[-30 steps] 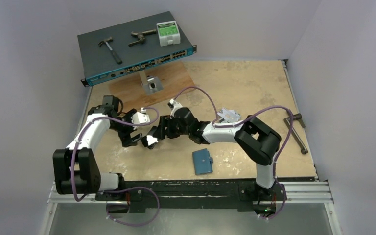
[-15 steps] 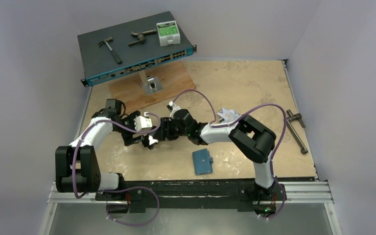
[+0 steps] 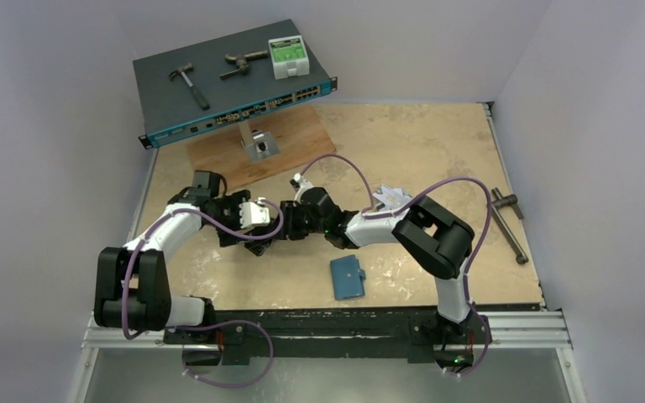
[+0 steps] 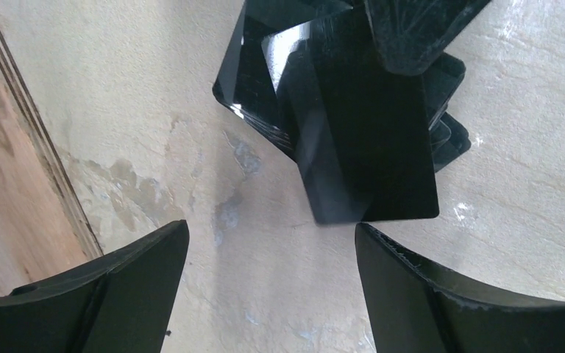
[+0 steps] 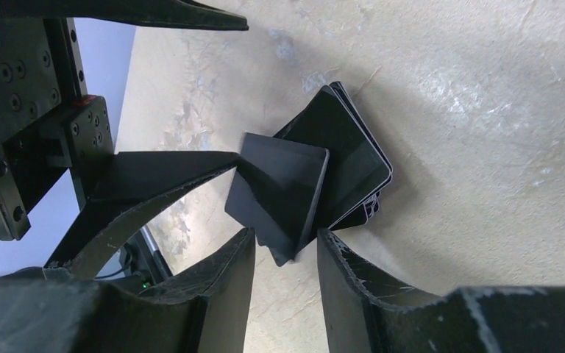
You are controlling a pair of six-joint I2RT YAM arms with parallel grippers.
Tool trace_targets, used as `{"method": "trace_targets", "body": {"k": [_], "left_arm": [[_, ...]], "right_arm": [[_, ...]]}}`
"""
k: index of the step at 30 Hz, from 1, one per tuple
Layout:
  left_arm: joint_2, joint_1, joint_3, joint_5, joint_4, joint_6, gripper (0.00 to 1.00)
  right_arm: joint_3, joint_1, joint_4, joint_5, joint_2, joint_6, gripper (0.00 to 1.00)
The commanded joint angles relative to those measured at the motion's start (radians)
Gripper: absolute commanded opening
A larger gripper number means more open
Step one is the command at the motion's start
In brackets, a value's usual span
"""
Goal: Put the credit cards into the card holder
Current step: Pick up the credit card from the center of the board.
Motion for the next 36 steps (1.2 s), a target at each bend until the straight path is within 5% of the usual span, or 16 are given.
{"method": "trace_targets", "body": {"k": [1,16,23,30,36], "left_arm": [[-0.002,-0.024,0.0,0.031,0.045,-0.011,0.83],[-0.011,-0.054,-0.007,0.024,0.041,-0.011,0.82],[-0.076,-0.054,0.004,0.039,-0.017,-0.04,0.83],[-0.222,-0.015,0.114,0.082,-0.303,-0.054,0.93],[-0.278,0.088,0.38,0.287,-0.721,-0.042,0.98]], "right_arm": [[-0.02,0.002,0.077,-0.035,-0.012,0.018,0.35],[-0.023,0.002,0.124,-0.073,-0.028,0.024,0.28],[-0.002,0.002,0.101,-0.058,-0.003,0.035,0.08],[-0.056,0.002,0.118,-0.05,-0.089,0.007,0.0],[-0.074,0.013,0.01,-0.105,-0.264,-0.205,0.0]]}}
